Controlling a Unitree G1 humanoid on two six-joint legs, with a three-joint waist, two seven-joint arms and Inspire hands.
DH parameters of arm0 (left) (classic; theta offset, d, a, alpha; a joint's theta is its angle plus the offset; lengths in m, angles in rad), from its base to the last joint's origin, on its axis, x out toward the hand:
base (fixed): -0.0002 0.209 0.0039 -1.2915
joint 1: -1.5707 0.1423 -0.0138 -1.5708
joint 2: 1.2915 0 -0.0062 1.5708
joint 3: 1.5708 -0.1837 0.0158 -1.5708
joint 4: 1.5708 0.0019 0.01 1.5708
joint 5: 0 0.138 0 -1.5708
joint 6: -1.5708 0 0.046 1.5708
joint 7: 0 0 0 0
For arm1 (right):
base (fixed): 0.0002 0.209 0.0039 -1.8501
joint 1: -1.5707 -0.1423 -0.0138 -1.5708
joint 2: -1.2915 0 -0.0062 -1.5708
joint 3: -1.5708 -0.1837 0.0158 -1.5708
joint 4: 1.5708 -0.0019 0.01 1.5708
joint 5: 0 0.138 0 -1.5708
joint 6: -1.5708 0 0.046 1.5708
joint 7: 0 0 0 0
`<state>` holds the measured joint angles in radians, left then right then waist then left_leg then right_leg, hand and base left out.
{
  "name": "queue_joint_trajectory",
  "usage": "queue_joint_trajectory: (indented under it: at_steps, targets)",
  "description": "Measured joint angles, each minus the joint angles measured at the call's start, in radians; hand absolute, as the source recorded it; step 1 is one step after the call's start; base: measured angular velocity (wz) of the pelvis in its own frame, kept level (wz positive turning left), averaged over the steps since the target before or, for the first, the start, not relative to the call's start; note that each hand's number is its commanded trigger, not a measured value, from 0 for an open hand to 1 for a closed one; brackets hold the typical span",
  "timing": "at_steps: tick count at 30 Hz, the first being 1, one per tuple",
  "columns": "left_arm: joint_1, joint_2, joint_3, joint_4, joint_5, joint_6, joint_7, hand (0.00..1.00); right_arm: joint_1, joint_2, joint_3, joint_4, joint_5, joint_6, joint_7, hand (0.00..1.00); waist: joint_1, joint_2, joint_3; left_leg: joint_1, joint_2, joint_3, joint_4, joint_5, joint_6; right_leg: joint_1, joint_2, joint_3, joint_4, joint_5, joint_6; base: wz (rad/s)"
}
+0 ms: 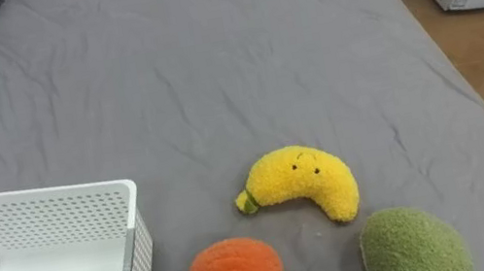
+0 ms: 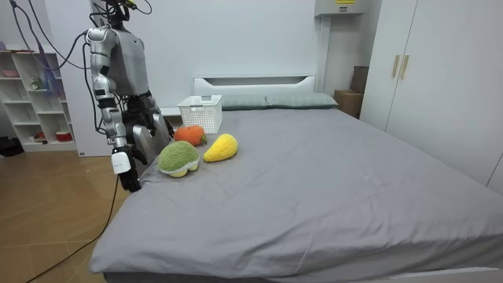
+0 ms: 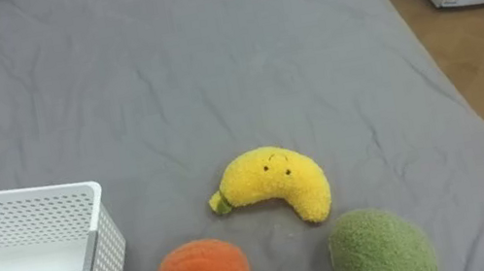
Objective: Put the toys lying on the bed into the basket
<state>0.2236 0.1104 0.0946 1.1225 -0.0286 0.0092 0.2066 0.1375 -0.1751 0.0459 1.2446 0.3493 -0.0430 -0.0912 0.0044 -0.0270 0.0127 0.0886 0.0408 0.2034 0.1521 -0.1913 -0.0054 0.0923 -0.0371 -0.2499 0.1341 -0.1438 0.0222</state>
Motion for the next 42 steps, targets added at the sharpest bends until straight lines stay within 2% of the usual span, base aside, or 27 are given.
queue_joint_trajectory:
  at_steps: [14, 20, 27, 31, 34, 37, 39, 42]
  targets:
    - [0.000, -0.001, 0.000, -0.001, 0.000, 0.005, 0.005, 0.00, 0.000, 0.001, -0.001, 0.001, 0.008, 0.000, 0.006, 0.00, 0.001, 0.001, -0.0011, 0.002, 0.001, 0.000, -0.001, 0.000, 0.000, -0.003, 0.000, 0.003, 0.001, 0.000, 0.000, 0.00]
    - [0.004, 0.000, 0.002, -0.002, -0.001, 0.009, 0.012, 0.00, 0.001, 0.008, -0.006, 0.022, 0.090, 0.001, -0.010, 0.00, 0.000, -0.005, -0.0049, 0.014, 0.001, 0.004, -0.002, 0.000, 0.000, 0.011, 0.001, 0.003, 0.000, 0.000, 0.000, 0.00]
    - [0.012, -0.004, 0.038, -0.005, 0.002, 0.015, 0.016, 0.00, 0.002, 0.028, -0.136, 0.032, 0.149, 0.004, -0.014, 0.00, -0.014, -0.010, -0.0100, 0.035, 0.000, -0.001, -0.003, 0.000, 0.000, 0.031, 0.000, -0.001, -0.001, -0.002, 0.000, 0.02]
    - [0.018, 0.003, 0.127, -0.005, 0.023, 0.026, 0.017, 0.00, -0.022, 0.020, -0.266, 0.039, 0.201, 0.040, -0.024, 0.00, -0.040, -0.023, -0.0094, 0.046, 0.000, -0.001, -0.005, 0.000, -0.001, 0.046, 0.000, -0.001, 0.000, -0.004, 0.000, 0.00]
    - [0.018, 0.011, 0.141, -0.005, 0.025, 0.034, 0.019, 0.00, -0.022, 0.016, -0.309, 0.039, 0.214, 0.068, -0.040, 0.00, -0.046, -0.027, -0.0093, 0.047, 0.000, -0.003, -0.003, 0.000, -0.001, 0.044, 0.000, 0.000, 0.001, -0.005, 0.000, 0.00]
    - [0.018, 0.012, 0.170, -0.005, 0.062, 0.043, 0.022, 0.00, -0.048, 0.003, -0.358, 0.028, 0.215, 0.081, -0.063, 0.00, -0.050, -0.028, -0.0089, 0.045, 0.000, 0.002, -0.008, 0.000, 0.000, 0.030, 0.000, 0.007, 0.002, -0.005, 0.000, -0.06]
    - [0.019, 0.012, 0.174, -0.003, 0.101, 0.047, 0.024, 0.00, -0.052, -0.004, -0.373, -0.038, 0.209, 0.086, -0.093, 0.00, -0.048, -0.028, -0.0077, 0.043, 0.000, 0.012, -0.007, 0.000, 0.000, 0.023, 0.000, 0.014, 0.004, -0.005, 0.000, -0.10]
    - [0.019, 0.012, 0.177, -0.002, 0.111, 0.047, 0.025, 0.00, -0.083, -0.024, -0.380, -0.098, 0.200, 0.061, -0.120, 0.00, -0.050, -0.030, -0.0078, 0.040, 0.000, 0.014, -0.007, 0.000, 0.000, 0.018, 0.000, 0.012, 0.005, -0.005, 0.000, -0.03]
